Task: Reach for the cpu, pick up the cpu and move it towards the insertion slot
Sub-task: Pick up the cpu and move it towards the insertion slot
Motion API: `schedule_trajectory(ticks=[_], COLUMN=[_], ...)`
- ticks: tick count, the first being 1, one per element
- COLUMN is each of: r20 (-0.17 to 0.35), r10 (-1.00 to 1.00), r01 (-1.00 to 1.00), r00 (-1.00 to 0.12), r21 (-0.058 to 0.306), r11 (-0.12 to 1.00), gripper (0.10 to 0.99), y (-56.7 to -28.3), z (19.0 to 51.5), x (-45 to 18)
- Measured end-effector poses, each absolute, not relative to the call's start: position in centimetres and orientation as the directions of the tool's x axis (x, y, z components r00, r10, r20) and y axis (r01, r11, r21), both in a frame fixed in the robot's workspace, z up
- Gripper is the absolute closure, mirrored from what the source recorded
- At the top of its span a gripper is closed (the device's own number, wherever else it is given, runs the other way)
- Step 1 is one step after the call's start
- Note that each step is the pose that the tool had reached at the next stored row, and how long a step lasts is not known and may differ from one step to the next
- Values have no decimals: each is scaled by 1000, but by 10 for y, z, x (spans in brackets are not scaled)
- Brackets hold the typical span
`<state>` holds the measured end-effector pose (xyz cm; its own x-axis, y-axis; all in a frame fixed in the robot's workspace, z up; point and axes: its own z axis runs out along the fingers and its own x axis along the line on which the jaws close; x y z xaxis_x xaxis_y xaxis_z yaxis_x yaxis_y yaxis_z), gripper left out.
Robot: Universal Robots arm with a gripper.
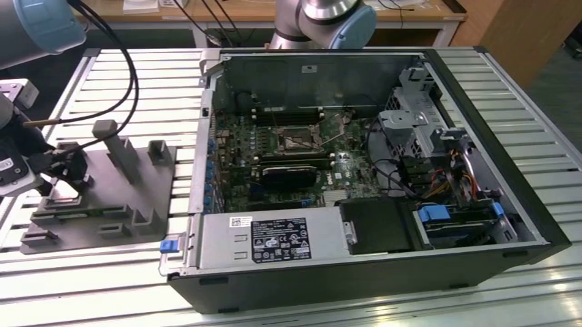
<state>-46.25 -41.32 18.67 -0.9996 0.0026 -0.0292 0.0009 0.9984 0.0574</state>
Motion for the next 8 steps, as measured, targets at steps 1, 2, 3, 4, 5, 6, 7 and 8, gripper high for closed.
schedule_trajectory(ticks=[1, 2, 3, 4, 5, 6, 7, 8], r20=[-29, -29, -29, -29, -29, -28, -28, -28], r10=[3, 3, 3, 3, 3, 4, 5, 5], r01=[1, 1, 1, 1, 2, 2, 3, 3], r00=[-1000, -1000, -1000, -1000, -1000, -1000, -1000, -1000], r21=[57, 57, 57, 57, 57, 57, 57, 57], r11=[998, 998, 998, 998, 998, 998, 998, 998], gripper=[475, 475, 475, 475, 475, 475, 475, 475], y=[-413, -413, -413, -413, -414, -414, -414, -415], z=[187, 187, 187, 187, 187, 187, 187, 187], x=[-463, -463, -463, -462, -462, -462, -461, -461])
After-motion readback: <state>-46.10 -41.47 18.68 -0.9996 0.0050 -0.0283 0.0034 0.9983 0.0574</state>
